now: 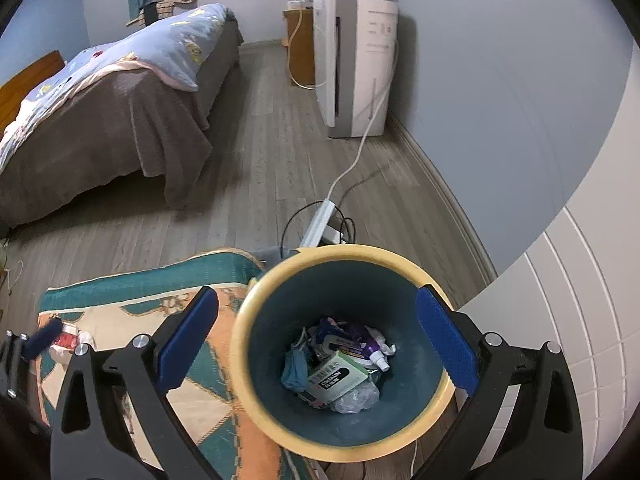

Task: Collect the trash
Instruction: 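Lift both open tools from the bin and move them over the cushion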

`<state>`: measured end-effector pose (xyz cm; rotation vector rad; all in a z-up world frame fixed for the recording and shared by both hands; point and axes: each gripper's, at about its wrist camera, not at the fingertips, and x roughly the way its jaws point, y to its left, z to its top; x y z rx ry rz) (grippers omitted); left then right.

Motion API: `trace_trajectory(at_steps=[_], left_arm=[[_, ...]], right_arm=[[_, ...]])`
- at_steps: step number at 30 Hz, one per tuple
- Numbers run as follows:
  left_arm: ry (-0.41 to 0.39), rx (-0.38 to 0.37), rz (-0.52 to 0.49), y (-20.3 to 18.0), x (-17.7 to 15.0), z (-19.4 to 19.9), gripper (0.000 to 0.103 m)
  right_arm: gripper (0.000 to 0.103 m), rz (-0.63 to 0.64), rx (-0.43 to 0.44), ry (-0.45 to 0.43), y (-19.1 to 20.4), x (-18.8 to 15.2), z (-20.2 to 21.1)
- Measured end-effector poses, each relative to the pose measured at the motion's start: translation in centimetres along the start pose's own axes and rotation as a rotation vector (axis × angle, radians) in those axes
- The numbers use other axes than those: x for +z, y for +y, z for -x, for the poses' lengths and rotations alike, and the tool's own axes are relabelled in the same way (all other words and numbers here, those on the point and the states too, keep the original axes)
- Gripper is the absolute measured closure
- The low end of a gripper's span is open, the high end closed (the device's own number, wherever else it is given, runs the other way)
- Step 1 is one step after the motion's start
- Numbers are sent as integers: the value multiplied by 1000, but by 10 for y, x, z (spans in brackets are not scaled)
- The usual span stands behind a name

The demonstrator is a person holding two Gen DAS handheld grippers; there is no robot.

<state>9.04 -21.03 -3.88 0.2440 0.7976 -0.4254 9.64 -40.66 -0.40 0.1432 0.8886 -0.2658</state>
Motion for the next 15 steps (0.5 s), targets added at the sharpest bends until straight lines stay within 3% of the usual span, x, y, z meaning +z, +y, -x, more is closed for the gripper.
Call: trace_trajectory(at_steps=[15], left_arm=[[-3,180,96,126,-32,68,7]], right_arm=[[6,158,66,-26,87,-4,29]])
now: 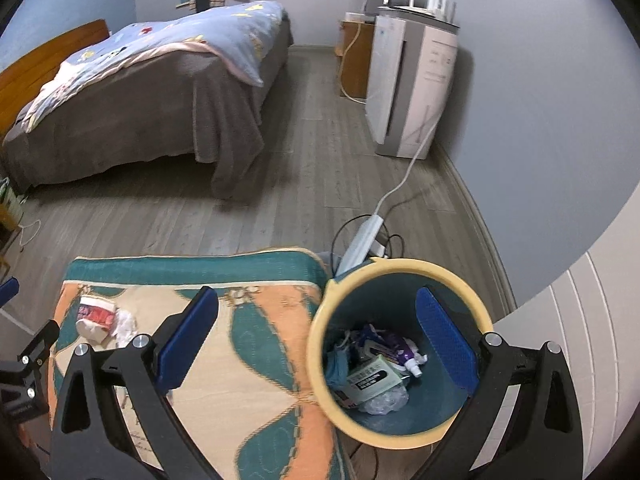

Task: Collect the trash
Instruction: 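Lift both open tools from the bin and move them over the cushion, then grasp the white COLTALIN box with the right tool while the left tool grasps the red-white paper cup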

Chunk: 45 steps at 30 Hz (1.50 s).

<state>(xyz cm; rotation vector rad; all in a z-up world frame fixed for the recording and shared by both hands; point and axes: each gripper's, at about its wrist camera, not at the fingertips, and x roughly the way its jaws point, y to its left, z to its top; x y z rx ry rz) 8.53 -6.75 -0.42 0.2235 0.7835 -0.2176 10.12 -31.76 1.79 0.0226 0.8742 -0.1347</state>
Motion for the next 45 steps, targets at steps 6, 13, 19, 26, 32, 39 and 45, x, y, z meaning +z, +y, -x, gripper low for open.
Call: trace_trajectory(at_steps=[6,13,19,26,32,39,45], left_arm=[[48,53,96,45,-27,-6,7],[52,84,162,83,-42,-5,7],[66,120,164,109,-54,-7,7],[123,153,84,124,-71,-20,7],[155,145,193,157,-76,-26,7],[157,127,265,172,-77,-23,7],[193,131,237,172,-84,-28,7]], right_arm=[[6,27,30,19,28,-1,-1],[6,106,73,65,81,-11,-17],[6,150,119,146,124,-28,-45],[6,170,149,245,158,-48,-78],[7,244,222,325,196,-75,-95],[24,296,262,432,229,-106,-116],[40,321,282,484,245,-118,-128]])
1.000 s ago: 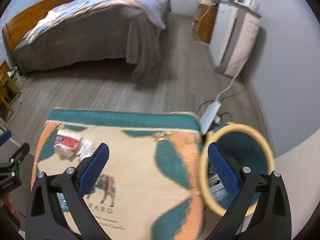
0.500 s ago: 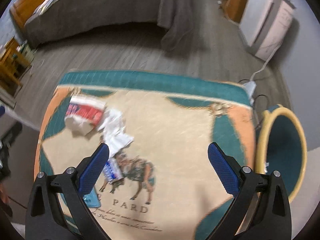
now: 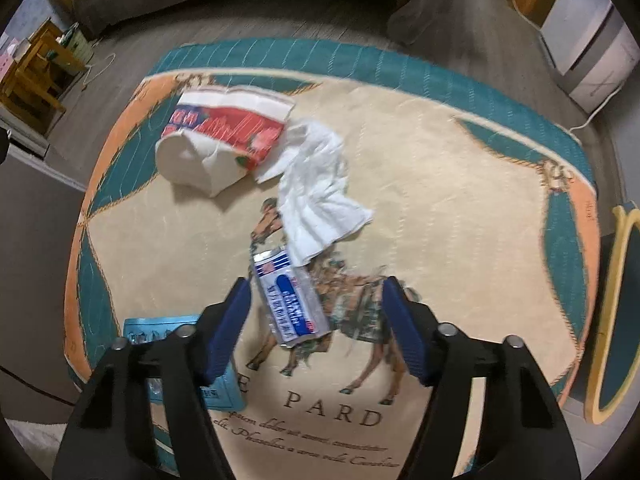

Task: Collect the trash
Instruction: 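Grasp the white COLTALIN box with the right tool while the left tool grasps the red-white paper cup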

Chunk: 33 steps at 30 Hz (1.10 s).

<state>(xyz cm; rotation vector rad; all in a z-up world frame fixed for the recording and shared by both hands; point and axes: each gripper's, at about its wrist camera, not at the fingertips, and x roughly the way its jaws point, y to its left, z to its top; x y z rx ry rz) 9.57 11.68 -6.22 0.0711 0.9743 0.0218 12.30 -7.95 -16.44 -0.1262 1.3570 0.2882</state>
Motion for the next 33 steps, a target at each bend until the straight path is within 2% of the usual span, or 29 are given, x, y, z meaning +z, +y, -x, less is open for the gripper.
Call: trace_trajectory(at_steps=[4,6,8,12,16,22,26,29,32,33], left_arm=[[21,4,-10,-1,-2,-6,7],[32,10,-19,-4,-3,-10,7],[42,15,-33,-7,-4,-14,7],[54,14,-64,-18,-3,-21,7],[64,-36,-66,-29,1,-32,7],[114,-98,-128,-69,2,-68,7],[152,-96,-171,-93,1,-91,7],[175,-79,-166,-99,1,-105,8],[166,-70,-166,-100,3,-111,14],[171,-85,-175,-101,3,-113,30]], right_arm=[[54,38,13,22,12,-1,-10],[68,54,23,36,15,-4,-15],[71,86,7,35,21,-8,-15],[71,74,27,24,12,-11,-1],[71,20,73,-20,-6,-8,23],[71,-36,69,-77,-40,0,46],[71,-83,71,-97,-68,10,50],[71,-112,81,-98,-89,11,51],[71,-121,90,-99,-99,10,52],[71,-121,90,-100,-101,9,52]])
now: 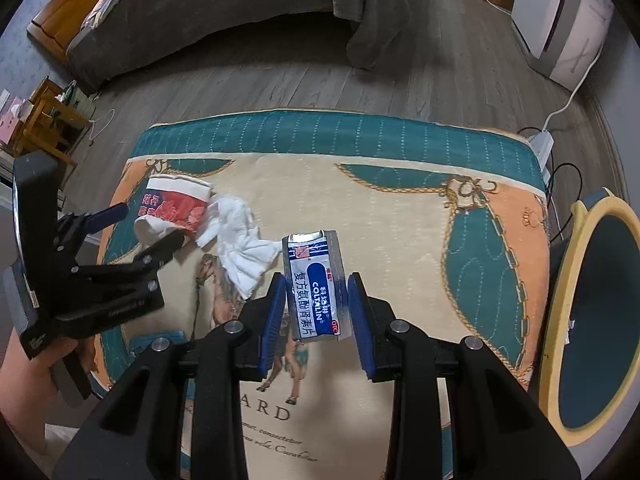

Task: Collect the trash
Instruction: 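Grasp the white COLTALIN box with the right tool while the left tool grasps the red-white paper cup, then carry the box and paper cup over the teal bin and open both tools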

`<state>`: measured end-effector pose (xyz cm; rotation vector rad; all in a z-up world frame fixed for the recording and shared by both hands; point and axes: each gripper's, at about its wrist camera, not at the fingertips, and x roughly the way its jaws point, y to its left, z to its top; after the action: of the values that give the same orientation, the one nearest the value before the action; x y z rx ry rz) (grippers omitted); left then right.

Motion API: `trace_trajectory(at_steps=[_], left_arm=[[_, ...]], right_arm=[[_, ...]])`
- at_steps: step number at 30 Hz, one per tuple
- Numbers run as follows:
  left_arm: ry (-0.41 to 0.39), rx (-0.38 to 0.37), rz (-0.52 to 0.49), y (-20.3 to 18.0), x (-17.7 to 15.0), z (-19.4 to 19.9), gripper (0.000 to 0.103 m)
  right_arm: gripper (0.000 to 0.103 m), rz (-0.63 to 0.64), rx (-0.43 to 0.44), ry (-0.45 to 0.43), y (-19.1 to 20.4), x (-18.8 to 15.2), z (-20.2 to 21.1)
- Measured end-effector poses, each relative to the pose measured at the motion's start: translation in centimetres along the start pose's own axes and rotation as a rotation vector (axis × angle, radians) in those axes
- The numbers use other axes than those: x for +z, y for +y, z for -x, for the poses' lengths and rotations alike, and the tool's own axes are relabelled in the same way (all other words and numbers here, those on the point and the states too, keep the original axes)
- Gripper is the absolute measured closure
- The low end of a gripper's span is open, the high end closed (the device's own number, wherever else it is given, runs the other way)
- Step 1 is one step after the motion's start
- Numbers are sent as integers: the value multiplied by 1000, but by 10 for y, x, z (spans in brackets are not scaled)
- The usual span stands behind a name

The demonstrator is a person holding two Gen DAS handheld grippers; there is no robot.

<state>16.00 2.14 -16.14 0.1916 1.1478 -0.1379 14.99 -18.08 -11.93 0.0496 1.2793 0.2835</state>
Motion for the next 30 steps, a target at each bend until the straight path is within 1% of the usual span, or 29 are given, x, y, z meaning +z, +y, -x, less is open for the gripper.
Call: trace_trajectory(at_steps=[1,2,3,5,7,8,10,16,21,23,25,28,30], left_arm=[[13,-7,-8,-1,0,-3,39],[22,-3,-19,-3,-2,-5,39],[24,-9,-25,-4,-2,-5,42],[18,-17,-31,-6,-3,-3,45],[11,-35,-27,-6,-3,1,57],[9,-46,-31,-7,-4,3,59],[-5,-50,-49,-10,-5,9,59],[-86,-61,-101,-21,-5,41,59],[-178,-76,-137,-35,2,79,59],[-206,-96,-137,-42,5,93,59],[-227,-102,-151,-50,8,100,59],[-272,-125,-197,-69,9,118,59],[-290,-141,-225,-83,12,123,59]], right_arm=[[71,2,0,-1,-2,0,0],[71,4,1,-2,-2,0,0],[71,7,2,-3,-3,-1,2],[71,10,4,-7,-5,-1,6],[71,8,6,-14,-6,-1,9],[71,8,7,-18,-5,-1,11],[71,9,9,-30,-4,-1,16],[71,6,-18,-66,-5,-1,33],[71,-11,-49,-103,-13,-2,51],[71,-21,-58,-119,-19,-2,60],[71,-28,-75,-135,-26,-3,69],[71,-35,-117,-159,-39,-4,81],[71,-50,-151,-173,-53,-5,89]])
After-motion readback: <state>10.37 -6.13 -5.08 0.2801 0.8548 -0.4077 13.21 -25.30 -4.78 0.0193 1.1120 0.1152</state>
